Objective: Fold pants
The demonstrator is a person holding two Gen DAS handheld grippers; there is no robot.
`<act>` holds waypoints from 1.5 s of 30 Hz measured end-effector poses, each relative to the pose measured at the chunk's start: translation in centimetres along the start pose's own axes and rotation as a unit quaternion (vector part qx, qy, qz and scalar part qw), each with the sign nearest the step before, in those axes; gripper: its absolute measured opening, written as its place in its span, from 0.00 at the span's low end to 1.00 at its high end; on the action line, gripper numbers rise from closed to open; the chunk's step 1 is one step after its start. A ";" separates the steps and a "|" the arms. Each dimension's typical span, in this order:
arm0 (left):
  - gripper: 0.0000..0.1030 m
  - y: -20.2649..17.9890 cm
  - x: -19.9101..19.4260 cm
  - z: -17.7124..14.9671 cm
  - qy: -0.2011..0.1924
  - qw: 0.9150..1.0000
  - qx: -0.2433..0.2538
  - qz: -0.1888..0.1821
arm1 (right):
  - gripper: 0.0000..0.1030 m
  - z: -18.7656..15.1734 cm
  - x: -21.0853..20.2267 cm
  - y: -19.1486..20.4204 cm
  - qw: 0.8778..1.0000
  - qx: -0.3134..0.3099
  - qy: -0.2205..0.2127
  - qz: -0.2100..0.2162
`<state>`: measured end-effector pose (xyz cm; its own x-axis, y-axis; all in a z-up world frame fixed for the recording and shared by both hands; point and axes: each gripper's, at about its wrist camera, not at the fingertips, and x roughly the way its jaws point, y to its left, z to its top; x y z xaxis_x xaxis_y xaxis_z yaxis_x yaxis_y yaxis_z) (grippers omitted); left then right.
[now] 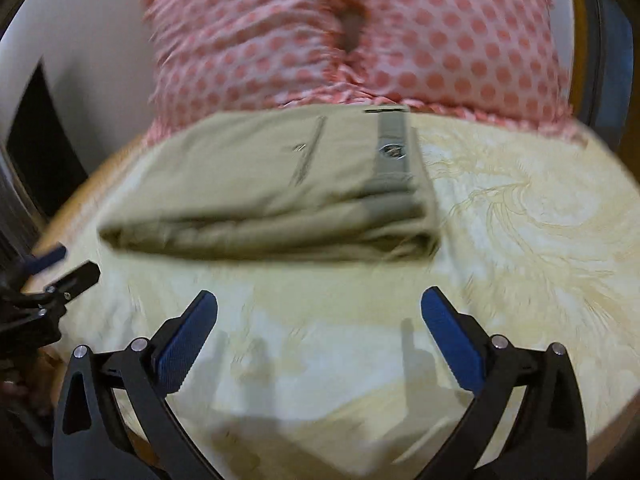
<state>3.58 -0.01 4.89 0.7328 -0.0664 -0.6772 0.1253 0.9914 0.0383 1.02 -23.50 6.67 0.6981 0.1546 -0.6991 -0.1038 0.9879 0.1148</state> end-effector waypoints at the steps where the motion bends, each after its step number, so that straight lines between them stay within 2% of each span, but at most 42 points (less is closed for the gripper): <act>1: 0.98 -0.3 0.2 -0.3 0.004 1.000 0.000 0.003 | 0.99 -0.6 0.0 0.6 1.000 -0.009 -0.002 -0.005; 4: 0.98 -0.4 0.8 -1.0 0.014 1.000 -0.003 0.007 | 0.99 -1.1 0.9 1.6 1.000 -0.008 0.009 -0.010; 6: 0.98 -0.3 1.4 -1.4 0.027 1.000 -0.011 0.008 | 0.99 -1.5 1.2 1.8 0.999 -0.007 0.013 -0.032; 13: 0.98 -0.2 0.8 -2.3 0.002 1.000 -0.018 0.010 | 0.99 -2.5 1.0 2.7 0.998 0.013 -0.033 -0.057; 45: 0.98 0.0 1.0 -2.2 -0.011 1.000 -0.021 0.013 | 0.99 -2.6 0.9 2.7 0.997 0.012 -0.044 -0.059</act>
<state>2.83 0.14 2.62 0.7503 -0.0432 -0.6597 0.0785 0.9966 0.0240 -0.46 -20.67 4.50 0.7635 0.0348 -0.6448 -0.0008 0.9986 0.0530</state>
